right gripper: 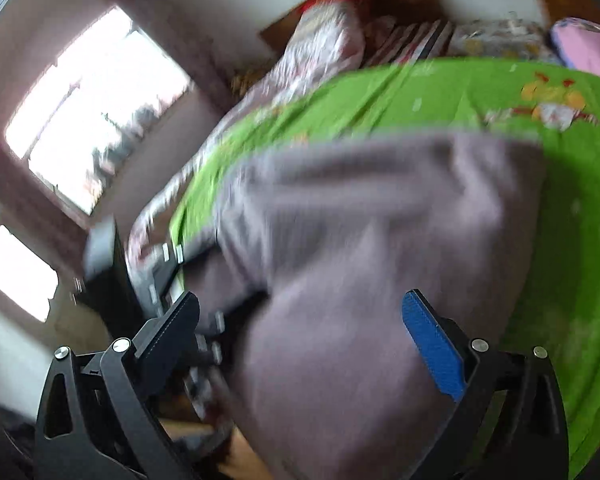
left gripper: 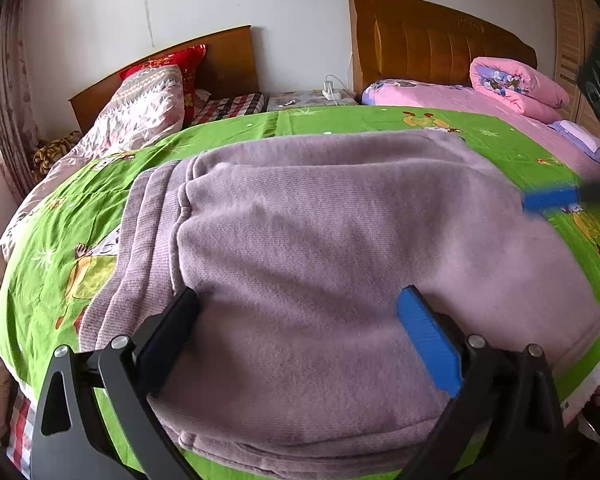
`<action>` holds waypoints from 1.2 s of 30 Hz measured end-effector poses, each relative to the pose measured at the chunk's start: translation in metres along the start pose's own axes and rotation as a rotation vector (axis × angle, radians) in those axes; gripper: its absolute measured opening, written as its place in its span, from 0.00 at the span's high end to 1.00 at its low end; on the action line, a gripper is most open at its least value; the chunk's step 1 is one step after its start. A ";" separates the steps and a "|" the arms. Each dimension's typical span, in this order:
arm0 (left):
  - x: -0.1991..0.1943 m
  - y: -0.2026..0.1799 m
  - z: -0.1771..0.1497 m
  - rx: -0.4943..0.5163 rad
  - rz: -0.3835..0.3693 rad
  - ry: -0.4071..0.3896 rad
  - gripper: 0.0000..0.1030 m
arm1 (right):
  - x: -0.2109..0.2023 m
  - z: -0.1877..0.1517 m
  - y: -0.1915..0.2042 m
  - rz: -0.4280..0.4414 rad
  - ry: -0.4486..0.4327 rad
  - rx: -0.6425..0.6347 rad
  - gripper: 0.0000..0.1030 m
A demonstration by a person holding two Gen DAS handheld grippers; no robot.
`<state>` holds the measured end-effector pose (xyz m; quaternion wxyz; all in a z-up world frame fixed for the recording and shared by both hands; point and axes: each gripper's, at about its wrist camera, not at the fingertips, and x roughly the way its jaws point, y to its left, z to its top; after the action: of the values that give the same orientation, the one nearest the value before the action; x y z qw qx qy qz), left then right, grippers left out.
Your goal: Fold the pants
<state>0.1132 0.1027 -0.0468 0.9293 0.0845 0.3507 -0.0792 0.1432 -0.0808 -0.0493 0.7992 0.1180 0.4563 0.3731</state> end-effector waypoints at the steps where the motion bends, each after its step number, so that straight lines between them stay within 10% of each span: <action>1: 0.000 -0.001 0.000 0.000 0.001 0.002 0.03 | 0.002 -0.008 -0.001 -0.027 0.009 -0.020 0.05; 15: 0.002 -0.001 0.002 0.000 0.021 0.016 0.02 | -0.027 -0.075 0.005 -0.096 -0.068 -0.092 0.04; 18: 0.003 -0.002 0.003 -0.001 0.026 0.016 0.01 | -0.038 -0.086 -0.008 -0.241 -0.042 -0.035 0.04; 27: -0.010 -0.005 0.014 -0.073 0.126 0.007 0.02 | -0.140 -0.102 0.027 -0.386 -0.537 -0.062 0.04; 36: -0.148 -0.017 0.040 -0.134 0.333 -0.410 0.01 | -0.159 -0.106 0.069 -0.441 -0.761 -0.112 0.04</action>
<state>0.0251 0.0902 0.0797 0.9846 0.0615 0.1410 0.0828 -0.0257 -0.1605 0.0301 0.9759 0.1033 0.1229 0.1476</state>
